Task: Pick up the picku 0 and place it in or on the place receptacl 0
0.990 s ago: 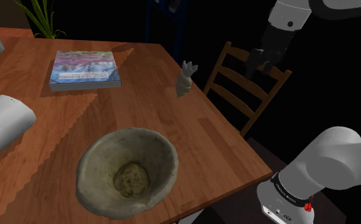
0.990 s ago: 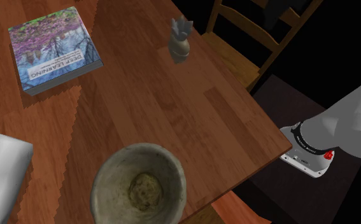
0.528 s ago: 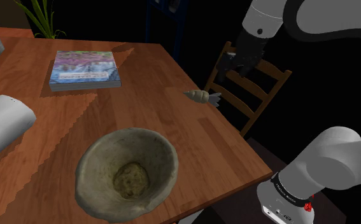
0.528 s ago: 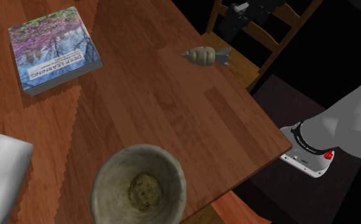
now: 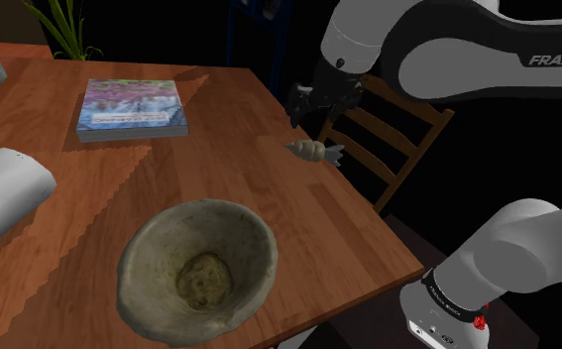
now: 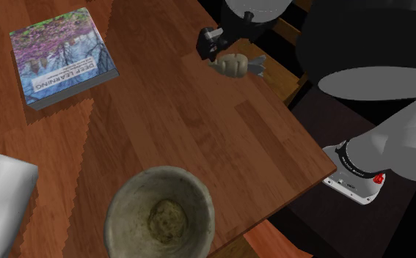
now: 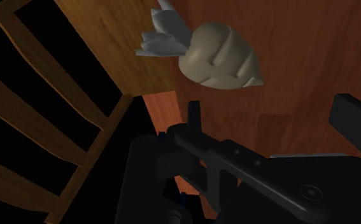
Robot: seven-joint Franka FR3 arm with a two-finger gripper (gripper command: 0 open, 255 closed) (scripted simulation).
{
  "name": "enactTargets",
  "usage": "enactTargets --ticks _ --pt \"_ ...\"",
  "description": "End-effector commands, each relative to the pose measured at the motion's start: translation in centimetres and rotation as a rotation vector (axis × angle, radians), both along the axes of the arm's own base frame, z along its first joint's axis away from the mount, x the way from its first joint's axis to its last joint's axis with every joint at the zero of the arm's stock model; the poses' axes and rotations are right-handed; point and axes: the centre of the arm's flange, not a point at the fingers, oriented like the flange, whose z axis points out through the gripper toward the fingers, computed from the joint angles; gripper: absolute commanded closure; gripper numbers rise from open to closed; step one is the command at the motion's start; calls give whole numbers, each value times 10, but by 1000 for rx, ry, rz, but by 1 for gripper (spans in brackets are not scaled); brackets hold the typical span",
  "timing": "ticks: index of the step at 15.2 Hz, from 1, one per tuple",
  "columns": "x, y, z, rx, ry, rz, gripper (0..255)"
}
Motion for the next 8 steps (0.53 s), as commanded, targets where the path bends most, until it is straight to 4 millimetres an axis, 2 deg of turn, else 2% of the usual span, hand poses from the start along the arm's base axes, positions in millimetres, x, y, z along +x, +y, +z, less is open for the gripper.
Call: enactTargets --ticks 1,3,8 --pt "12 24 -4 -9 -43 -19 0" --pt "22 44 -8 -18 -78 -34 0" --pt "32 37 -31 -18 -78 -34 0"
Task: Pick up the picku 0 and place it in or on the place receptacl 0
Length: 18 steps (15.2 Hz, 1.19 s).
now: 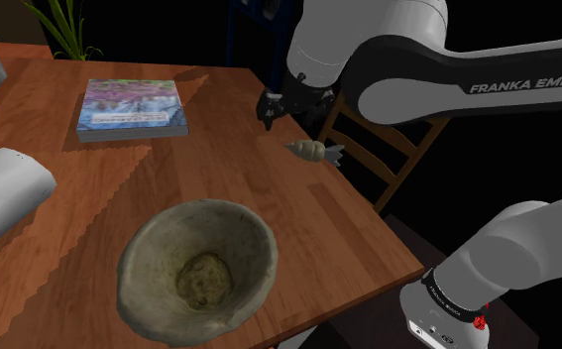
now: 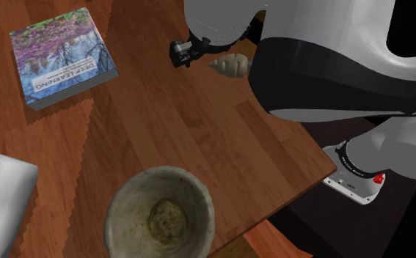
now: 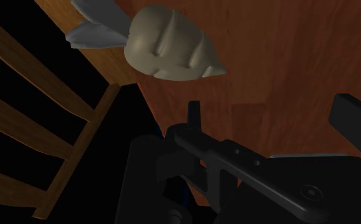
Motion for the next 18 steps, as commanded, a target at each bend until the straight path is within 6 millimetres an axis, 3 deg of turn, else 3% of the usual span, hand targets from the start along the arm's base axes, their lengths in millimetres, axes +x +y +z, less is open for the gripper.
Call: enactTargets --ticks 1,10,11,18 --pt "4 -3 -10 0 -1 0 0" --pt "7 -5 -18 0 -1 0 0" --pt "7 -5 -18 0 -1 0 255" --pt "7 -5 -18 0 -1 0 255"
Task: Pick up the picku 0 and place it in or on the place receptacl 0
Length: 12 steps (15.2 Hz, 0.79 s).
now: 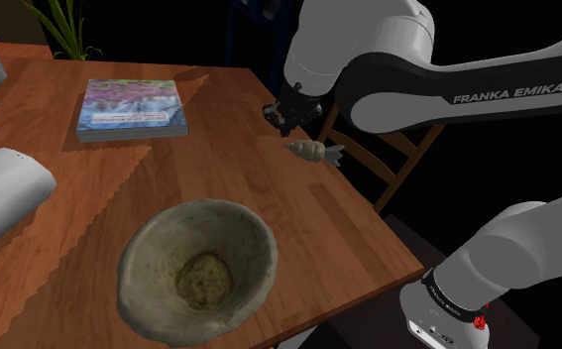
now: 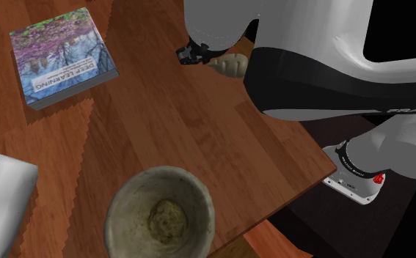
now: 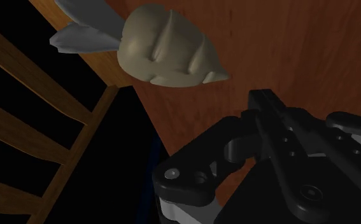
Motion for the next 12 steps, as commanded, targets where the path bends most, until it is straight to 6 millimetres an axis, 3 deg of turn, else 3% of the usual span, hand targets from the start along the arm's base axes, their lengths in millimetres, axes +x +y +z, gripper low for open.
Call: enactTargets --ticks 1,2,3,7,10,12 --pt "0 0 0 0 0 0 255" --pt "0 0 0 0 0 0 255" --pt "0 0 0 0 0 0 0" --pt "-21 -63 -4 78 144 281 0" --pt "-26 -112 -9 137 253 491 0" --pt "-24 -122 -16 150 276 537 0"
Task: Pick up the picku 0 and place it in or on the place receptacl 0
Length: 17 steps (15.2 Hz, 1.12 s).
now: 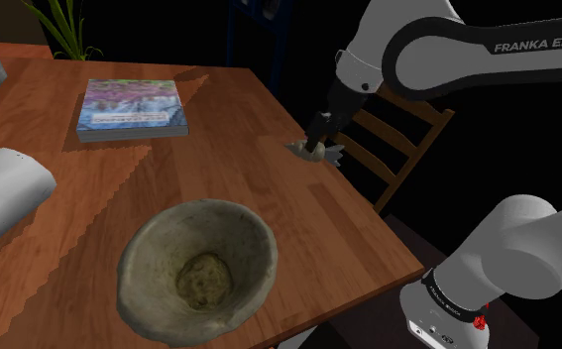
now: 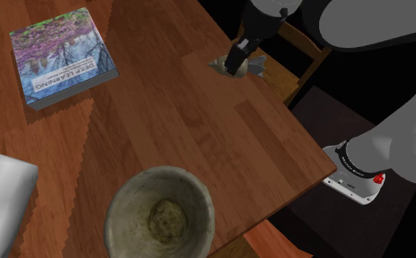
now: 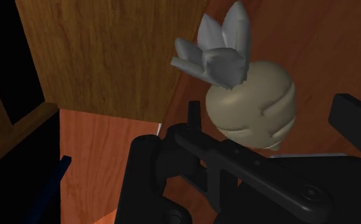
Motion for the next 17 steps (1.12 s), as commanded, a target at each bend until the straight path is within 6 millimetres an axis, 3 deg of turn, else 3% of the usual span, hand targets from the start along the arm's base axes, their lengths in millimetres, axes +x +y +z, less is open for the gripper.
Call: enactTargets --ticks 1,7,14,15,17 --pt "0 -7 -9 11 15 40 0" --pt "4 -5 -38 11 15 40 0" --pt "4 -5 -38 11 15 40 0" --pt "4 -5 -38 11 15 40 255" --pt "4 -6 -38 11 15 40 255"
